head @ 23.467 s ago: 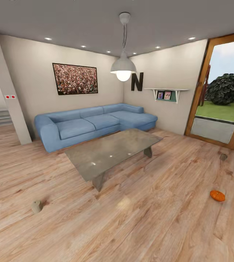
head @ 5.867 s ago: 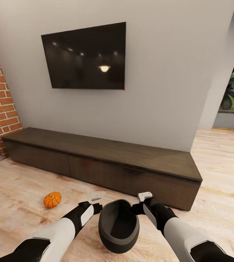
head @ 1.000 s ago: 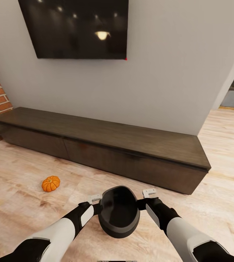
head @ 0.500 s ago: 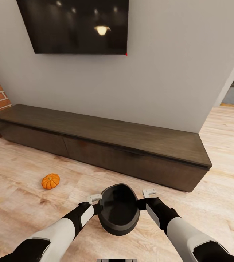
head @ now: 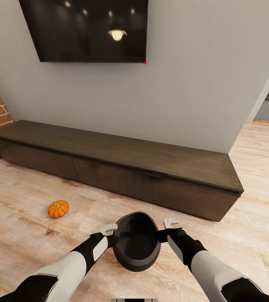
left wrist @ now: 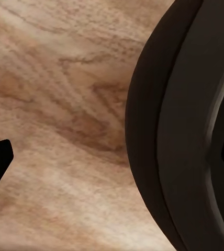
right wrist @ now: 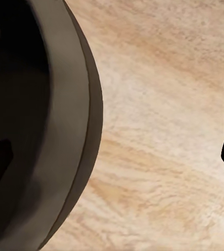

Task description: Place each of the two pumpkins and all three candles from the living room inside a cabinet in the living room (use any cabinet), then make sure every cabinet is closed, and position the cauldron so it is next to a table in the living room.

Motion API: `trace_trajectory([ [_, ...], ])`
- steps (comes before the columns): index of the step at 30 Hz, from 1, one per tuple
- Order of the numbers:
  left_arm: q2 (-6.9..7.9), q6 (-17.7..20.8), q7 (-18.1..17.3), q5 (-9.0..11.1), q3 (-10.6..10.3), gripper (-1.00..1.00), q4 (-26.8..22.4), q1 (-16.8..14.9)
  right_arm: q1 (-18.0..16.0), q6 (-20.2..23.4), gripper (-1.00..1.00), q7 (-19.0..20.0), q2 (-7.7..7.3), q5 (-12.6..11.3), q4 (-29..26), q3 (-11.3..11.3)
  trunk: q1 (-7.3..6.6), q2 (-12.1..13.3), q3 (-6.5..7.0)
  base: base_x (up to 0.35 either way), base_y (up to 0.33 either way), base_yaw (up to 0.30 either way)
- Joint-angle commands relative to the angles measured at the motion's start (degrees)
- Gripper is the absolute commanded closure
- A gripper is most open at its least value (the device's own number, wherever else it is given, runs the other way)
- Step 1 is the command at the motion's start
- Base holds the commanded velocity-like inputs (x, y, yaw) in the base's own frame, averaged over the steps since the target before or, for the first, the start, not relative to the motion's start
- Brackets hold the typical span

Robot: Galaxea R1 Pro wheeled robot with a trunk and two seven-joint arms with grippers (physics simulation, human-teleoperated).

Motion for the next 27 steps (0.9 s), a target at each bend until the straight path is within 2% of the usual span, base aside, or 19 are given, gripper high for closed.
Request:
trace_trajectory([
  [1,0.0,0.3,0.4,0.2,-0.2,-1.0,-0.2,0.0,0.0,0.3,-1.0,-0.4,-0.01,-0.6,-0.1,0.5,-0.01,0.0,-0.05,0.0,0.0,0.0],
  [5,0.0,0.3,0.4,0.2,-0.2,-1.0,-0.2,0.0,0.0,0.3,-1.0,-0.4,0.13,-0.6,-0.3,0.7,-0.01,0.0,-0.05,0.0,0.0,0.0],
  [11,0.0,0.3,0.4,0.2,-0.3,-1.0,-0.2,0.0,-0.1,0.8,-1.0,-0.5,1.39,-0.6,-0.7,0.7,-0.01,0.0,-0.05,0.0,0.0,0.0],
  [27,0.0,0.3,0.4,0.2,-0.3,-1.0,-0.2,0.0,-0.1,0.7,-1.0,-0.5,1.24,-0.5,-0.6,0.4,-0.01,0.0,-0.05,0.0,0.0,0.0],
])
